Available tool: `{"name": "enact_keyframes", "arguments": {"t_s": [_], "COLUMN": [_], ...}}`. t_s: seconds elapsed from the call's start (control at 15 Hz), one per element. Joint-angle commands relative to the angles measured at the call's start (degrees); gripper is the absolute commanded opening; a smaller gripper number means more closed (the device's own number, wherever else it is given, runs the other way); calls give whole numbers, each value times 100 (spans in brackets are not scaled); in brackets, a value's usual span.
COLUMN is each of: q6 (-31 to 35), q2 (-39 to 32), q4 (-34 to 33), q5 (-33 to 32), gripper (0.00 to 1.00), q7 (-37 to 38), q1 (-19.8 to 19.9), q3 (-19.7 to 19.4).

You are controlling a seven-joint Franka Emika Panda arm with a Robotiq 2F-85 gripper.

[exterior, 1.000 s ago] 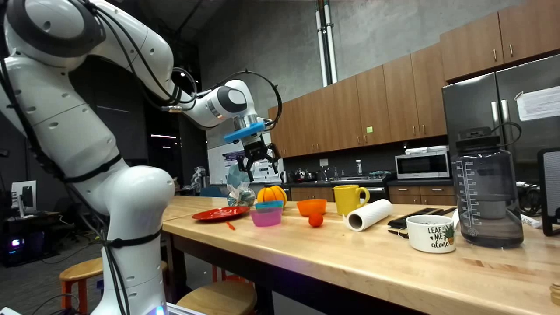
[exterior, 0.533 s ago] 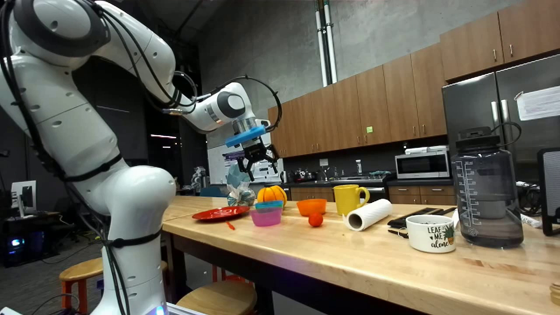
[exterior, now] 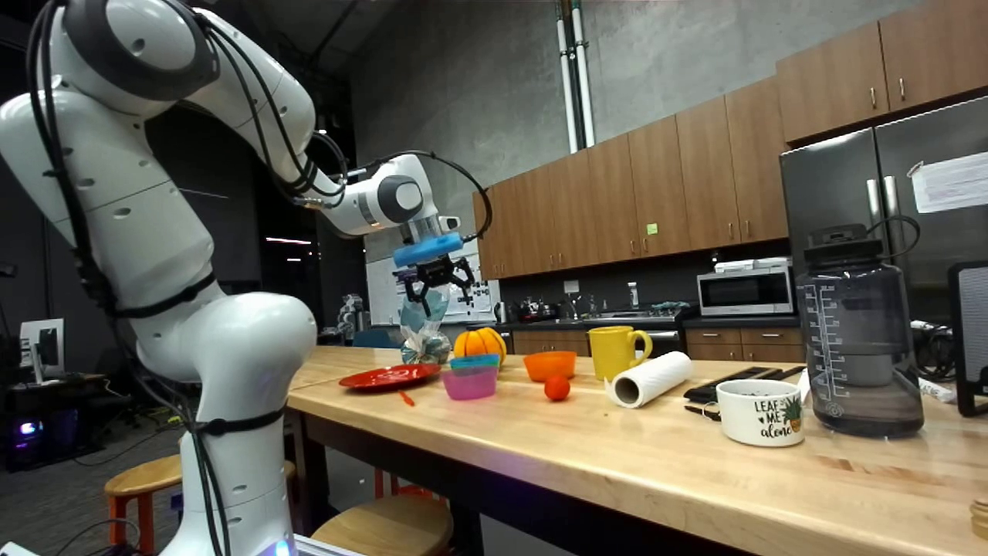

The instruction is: Shift the plastic to the right

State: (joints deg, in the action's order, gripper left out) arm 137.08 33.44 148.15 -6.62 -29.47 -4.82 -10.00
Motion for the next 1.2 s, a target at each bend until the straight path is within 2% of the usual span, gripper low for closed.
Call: {"name": "enact_keyframes", "arguments": {"t_s": [0.0,0.2,0.53,0.73,0.93,1.13], "q6": [861,1681,2433,2705,2907,2864], "q2": [-155,-302,-498,-630,-719,-805], "q4": [63,122,67,-30,-176,-397], "q5": [441,937,2274,3072,3614,4011], "gripper": [100,100,100,100,100,100], "q7": [-601,-1053,-2295,-3148,-3826,-4391], "q1": [-490,-948,-2258,-3090,-4075,-4898], "q3": [-235,-440,-1209,-1744,-2487,-3150]}}
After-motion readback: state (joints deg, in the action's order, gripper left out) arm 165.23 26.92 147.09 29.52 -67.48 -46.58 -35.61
